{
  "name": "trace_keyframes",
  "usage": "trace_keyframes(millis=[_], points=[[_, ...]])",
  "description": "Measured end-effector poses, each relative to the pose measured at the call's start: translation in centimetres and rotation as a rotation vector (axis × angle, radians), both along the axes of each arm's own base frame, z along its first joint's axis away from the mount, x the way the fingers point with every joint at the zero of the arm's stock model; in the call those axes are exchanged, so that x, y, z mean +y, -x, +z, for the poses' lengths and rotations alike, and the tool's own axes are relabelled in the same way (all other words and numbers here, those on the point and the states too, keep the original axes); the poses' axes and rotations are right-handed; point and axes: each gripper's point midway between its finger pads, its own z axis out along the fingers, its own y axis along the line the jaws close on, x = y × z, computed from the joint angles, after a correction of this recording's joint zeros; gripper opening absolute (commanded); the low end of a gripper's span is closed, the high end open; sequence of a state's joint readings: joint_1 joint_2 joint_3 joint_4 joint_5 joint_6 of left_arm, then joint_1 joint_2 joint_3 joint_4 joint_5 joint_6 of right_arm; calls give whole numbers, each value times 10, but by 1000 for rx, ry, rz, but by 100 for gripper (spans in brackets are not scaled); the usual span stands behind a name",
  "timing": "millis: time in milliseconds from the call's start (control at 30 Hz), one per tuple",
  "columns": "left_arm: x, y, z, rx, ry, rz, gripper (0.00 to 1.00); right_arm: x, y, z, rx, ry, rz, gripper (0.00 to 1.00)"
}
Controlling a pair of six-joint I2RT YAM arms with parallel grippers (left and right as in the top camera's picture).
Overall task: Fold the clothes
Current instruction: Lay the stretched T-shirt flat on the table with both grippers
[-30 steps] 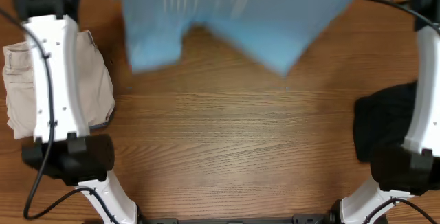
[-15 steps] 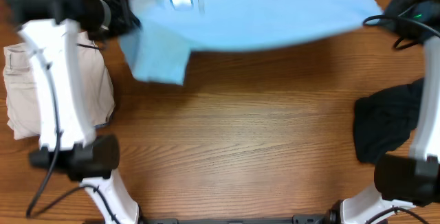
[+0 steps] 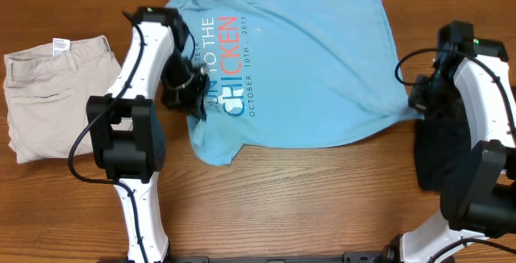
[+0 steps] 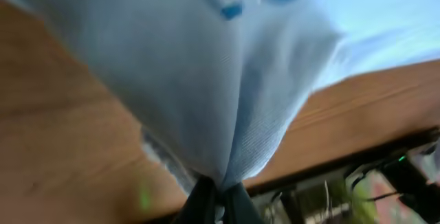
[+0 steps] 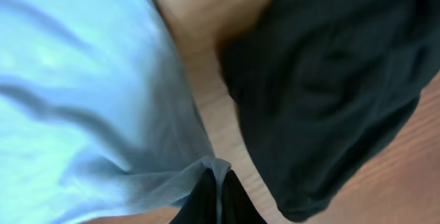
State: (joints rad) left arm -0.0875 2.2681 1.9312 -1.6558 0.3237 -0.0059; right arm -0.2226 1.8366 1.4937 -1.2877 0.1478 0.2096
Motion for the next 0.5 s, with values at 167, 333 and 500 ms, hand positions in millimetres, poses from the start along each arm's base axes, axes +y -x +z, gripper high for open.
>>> trace_keyframes(millis=[167,333,500], points=[[10,35,-24,129,-43,-24,4,-13,27,-18,74,-17,-64,4],[14,53,-50,166,-61,-33,4,-27,40,-25,97,-18,-139,4],[13,41,-72,86,-60,-25,4,-29,36,-26,78,-11,-146,4]])
